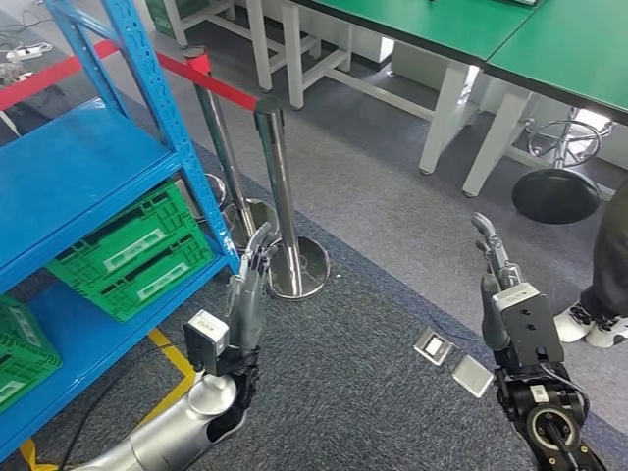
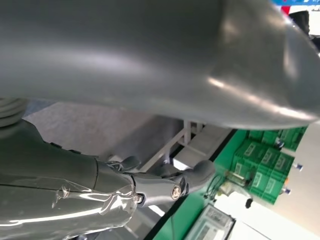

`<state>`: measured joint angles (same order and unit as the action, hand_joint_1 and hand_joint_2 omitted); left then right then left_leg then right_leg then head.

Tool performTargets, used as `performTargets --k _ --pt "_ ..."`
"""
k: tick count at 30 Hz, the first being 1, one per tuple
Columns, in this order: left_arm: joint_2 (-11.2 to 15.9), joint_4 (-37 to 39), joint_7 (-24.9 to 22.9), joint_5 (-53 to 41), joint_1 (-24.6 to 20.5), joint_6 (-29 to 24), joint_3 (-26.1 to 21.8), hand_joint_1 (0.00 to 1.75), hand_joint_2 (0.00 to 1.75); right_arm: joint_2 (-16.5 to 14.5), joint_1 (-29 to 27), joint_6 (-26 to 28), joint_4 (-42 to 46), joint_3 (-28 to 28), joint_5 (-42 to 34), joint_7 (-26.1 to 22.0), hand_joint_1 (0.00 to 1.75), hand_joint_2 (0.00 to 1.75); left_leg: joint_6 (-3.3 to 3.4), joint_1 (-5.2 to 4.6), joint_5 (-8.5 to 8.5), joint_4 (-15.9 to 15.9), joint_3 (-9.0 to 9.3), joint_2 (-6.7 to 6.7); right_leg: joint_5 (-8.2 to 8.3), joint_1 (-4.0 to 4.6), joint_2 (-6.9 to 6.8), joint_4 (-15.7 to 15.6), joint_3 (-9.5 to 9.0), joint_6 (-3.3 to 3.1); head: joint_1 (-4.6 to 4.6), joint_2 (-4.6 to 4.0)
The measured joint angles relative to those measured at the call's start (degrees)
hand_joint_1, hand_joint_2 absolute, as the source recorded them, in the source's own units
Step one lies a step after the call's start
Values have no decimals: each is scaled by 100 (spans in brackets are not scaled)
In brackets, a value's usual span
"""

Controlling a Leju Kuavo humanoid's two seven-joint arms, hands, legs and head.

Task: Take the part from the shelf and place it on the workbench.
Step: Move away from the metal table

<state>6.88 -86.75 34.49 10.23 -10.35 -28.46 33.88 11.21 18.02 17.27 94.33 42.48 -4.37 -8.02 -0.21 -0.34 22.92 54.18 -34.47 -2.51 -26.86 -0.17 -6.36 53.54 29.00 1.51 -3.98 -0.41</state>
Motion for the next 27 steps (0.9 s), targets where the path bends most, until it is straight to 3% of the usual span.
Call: performTargets --k 1,3,5,7,8,9,10,12,14,16,17,19,20,21,23,24,25,27 --pt "1 0 1 -1 3 -1 0 0 0 -1 -1 -1 4 -1 3 -2 0 0 32 9 -3 -15 13 66 -23 -7 -36 -2 -9 29 9 0" --pt "1 0 2 -3 5 -4 0 0 0 -1 0 -2 13 -3 11 -6 0 0 96 34 -17 -60 59 188 -182 -34 133 192 52 83 35 0" --pt "-10 0 3 -5 3 -9 0 0 0 -1 -11 0 17 -6 19 -7 0 0 142 56 -23 -80 92 301 -527 -55 455 886 367 117 85 0" --pt "-22 1 2 -6 17 -11 0 0 0 1 -47 2 16 -3 19 -6 0 0 162 53 -20 -75 96 438 -783 -57 585 1666 770 135 111 0" --pt "-26 1 2 -7 26 -11 0 0 0 1 -65 2 16 -1 19 -7 0 0 165 51 -18 -71 100 516 -766 -58 604 1810 868 137 113 0" --pt "-27 1 2 -7 33 -11 0 0 0 1 -76 2 15 -2 19 -7 0 0 163 50 -16 -66 107 601 -630 -61 617 1709 852 132 114 1" --pt "-29 1 3 -9 37 -11 0 0 0 1 -80 2 15 -4 19 -7 0 0 156 52 -11 -57 117 685 -404 -69 654 1388 730 123 115 1" --pt "-36 0 4 -18 34 -11 0 0 0 1 -78 2 16 -8 20 -8 0 0 124 54 6 -23 119 838 -17 -110 911 548 375 103 118 1" --pt "-42 0 6 -26 32 -12 0 0 0 2 -79 2 24 -8 20 -11 0 0 68 66 -1 4 68 965 69 -127 1122 135 161 80 120 0" --pt "-42 0 7 -31 45 -14 0 0 0 1 -76 2 31 -5 21 -14 0 0 -8 81 -39 -10 14 1089 61 -118 1049 92 114 29 121 0" --pt "-39 0 8 -34 54 -16 0 0 0 1 -72 2 31 -5 21 -14 0 0 -40 74 -32 3 -4 1042 77 -124 978 64 105 -4 115 0" --pt "-33 0 9 -36 53 -19 0 0 0 1 -63 4 32 -11 21 -15 0 0 -84 47 160 309 -162 734 111 -143 820 9 82 -66 67 1" --pt "-33 1 9 -36 48 -19 0 0 0 2 -64 7 32 -13 21 -16 0 0 -100 45 339 646 -325 529 118 -131 742 0 77 -84 45 1" --pt "-32 2 9 -32 42 -18 0 0 0 2 -70 9 32 -13 21 -17 0 0 -117 53 530 1060 -530 409 117 -121 662 -3 82 -98 25 1" --pt "-32 10 9 -24 43 -5 0 0 0 2 -89 19 30 -9 21 -17 0 0 -141 74 732 1695 -853 317 109 -107 489 -2 89 -112 20 0" --pt "-31 15 9 -19 45 2 0 0 0 2 -96 25 29 -8 21 -17 0 0 -147 82 689 1728 -875 295 103 -104 407 -1 91 -112 15 0" --pt "-30 20 10 -13 45 8 0 0 0 2 -99 33 28 -8 21 -17 0 0 -146 87 549 1524 -768 262 95 -101 330 0 86 -106 9 1" --pt "-28 24 13 -4 32 9 0 0 0 2 -96 44 29 -9 21 -19 0 0 -131 76 190 688 -309 95 68 -88 200 4 65 -72 -9 1"
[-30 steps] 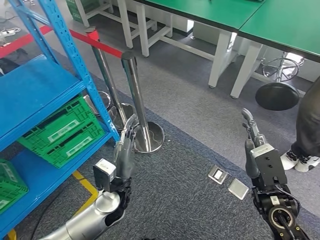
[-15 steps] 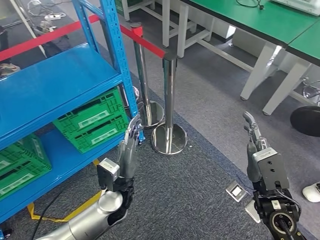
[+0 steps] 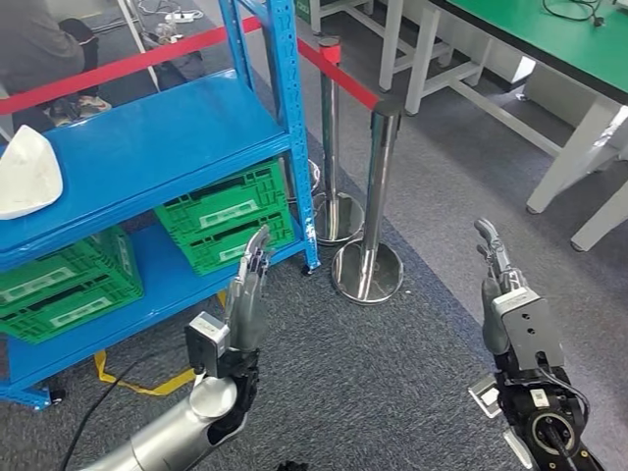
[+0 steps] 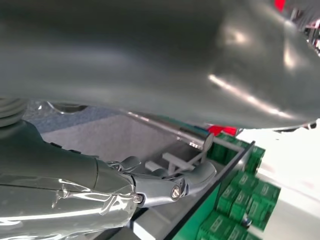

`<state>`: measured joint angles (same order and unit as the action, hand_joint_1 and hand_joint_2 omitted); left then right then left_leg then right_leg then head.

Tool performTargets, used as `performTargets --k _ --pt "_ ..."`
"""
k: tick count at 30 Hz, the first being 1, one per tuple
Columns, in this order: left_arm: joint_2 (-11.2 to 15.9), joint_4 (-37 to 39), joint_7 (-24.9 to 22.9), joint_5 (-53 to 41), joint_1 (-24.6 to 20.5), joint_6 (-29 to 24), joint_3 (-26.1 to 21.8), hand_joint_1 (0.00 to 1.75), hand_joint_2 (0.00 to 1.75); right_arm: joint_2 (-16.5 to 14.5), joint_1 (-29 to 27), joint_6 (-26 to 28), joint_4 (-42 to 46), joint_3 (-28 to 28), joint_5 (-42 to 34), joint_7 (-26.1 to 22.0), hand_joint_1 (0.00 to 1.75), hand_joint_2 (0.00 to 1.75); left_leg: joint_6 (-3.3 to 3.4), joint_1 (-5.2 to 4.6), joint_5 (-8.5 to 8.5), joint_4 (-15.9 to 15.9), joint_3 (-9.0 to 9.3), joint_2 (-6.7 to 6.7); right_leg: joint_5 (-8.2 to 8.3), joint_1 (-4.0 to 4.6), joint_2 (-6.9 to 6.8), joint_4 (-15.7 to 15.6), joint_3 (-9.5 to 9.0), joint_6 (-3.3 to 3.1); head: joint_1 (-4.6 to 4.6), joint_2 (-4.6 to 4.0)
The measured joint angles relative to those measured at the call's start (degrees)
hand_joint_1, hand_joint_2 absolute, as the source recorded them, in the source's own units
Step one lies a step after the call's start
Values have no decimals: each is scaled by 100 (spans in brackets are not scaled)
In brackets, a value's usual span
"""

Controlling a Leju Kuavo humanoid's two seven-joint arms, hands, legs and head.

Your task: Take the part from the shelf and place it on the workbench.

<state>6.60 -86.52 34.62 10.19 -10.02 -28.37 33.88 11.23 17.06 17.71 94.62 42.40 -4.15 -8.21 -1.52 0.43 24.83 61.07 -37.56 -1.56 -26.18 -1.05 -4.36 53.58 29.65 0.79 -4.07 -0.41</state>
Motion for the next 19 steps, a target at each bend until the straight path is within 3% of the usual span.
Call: performTargets --k 1,3,5,7,9,11,12,13,14,16,18,19 --pt "-3 1 2 4 -13 1 0 0 0 0 4 4 1 -1 1 -1 0 0 23 -16 -115 -369 201 -84 -18 17 -55 7 -9 26 -11 1" --pt "-9 5 12 8 -38 2 0 0 0 0 13 7 2 -4 5 -5 0 0 76 -51 -154 -684 357 -144 -49 53 -157 15 -22 79 5 0" --pt "-12 13 18 10 -40 1 -1 0 0 0 23 1 2 -5 10 -10 0 0 145 -57 -153 -691 352 -13 -85 45 -227 23 -44 139 41 0" --pt "-13 19 21 8 -37 -1 -1 0 0 0 39 -11 2 -8 12 -19 0 0 207 -42 -158 -707 376 108 -262 11 -15 252 44 197 63 0" --pt "-20 21 22 3 -39 -2 -1 0 0 -1 49 -28 -1 -8 13 -32 0 0 255 -32 -157 -713 393 217 -616 -1 290 968 386 214 93 0" --pt "-27 22 22 0 -29 -5 -1 0 0 -1 37 -43 -14 -7 12 -39 0 0 279 -46 -153 -708 400 352 -849 9 385 1726 779 200 105 0" --pt "-27 22 22 -1 -20 -7 0 0 0 0 29 -48 -22 -8 11 -40 0 0 284 -54 -149 -706 409 434 -808 11 404 1839 866 184 106 0" --pt "-27 22 22 -1 -13 -9 0 0 0 0 25 -50 -29 -8 11 -43 0 0 286 -60 -146 -703 424 520 -654 12 429 1715 844 159 106 0" --pt "-27 22 22 -2 -10 -11 0 0 0 0 26 -53 -33 -8 11 -44 0 0 284 -63 -140 -701 443 607 -414 13 486 1374 720 128 107 0" --pt "-30 22 21 -8 -11 -13 0 0 0 0 33 -58 -34 -9 10 -50 0 0 269 -63 -129 -693 459 765 -29 6 751 574 394 65 107 -1" --pt "-31 22 20 -15 -7 -13 0 0 0 0 38 -62 -36 -9 7 -53 0 0 222 -43 -139 -687 422 901 41 11 910 179 192 34 109 -1" --pt "-31 22 19 -17 -6 -13 0 0 0 0 38 -62 -36 -9 5 -54 0 0 208 -39 -144 -684 405 938 30 12 899 140 163 32 107 -1"
